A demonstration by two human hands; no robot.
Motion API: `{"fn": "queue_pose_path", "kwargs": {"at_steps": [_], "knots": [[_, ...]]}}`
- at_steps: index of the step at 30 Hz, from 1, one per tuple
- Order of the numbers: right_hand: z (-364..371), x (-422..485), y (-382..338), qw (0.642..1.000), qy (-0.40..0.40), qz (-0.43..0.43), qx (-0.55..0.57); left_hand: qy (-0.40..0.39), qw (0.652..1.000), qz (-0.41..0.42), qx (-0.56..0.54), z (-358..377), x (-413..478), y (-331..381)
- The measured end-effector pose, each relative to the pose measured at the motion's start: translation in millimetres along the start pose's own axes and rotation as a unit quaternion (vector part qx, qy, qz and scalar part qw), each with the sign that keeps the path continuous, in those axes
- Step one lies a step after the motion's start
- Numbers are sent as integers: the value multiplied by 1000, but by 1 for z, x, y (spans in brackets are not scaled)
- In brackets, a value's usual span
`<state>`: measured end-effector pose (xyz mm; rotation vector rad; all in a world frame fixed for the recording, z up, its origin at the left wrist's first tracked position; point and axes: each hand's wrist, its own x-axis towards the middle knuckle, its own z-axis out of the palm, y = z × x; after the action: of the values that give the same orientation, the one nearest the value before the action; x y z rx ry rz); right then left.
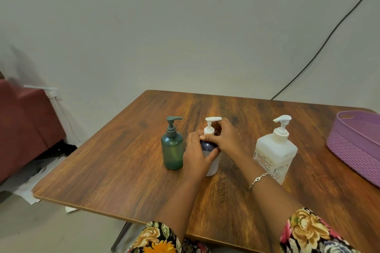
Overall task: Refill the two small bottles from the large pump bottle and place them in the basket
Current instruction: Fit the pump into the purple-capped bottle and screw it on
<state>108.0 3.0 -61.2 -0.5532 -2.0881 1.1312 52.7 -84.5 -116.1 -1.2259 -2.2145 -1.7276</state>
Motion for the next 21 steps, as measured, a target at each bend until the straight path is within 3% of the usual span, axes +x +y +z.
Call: {"fn": "queue_pose_path", "kwargs": {"at_steps": [7,13,17,21], "knots": [[0,-13,8,981,-36,22,189,6,1000,10,-7,1,0,-2],[9,-9,4,996,31,30,82,5,1000,7,-6,1,1,-4],[6,-17,6,977,-14,40,209,10,1000,6,-4,1,1,-4],[8,-15,5,985,25,37,168,9,1000,4,-5,2,0,-3]]}}
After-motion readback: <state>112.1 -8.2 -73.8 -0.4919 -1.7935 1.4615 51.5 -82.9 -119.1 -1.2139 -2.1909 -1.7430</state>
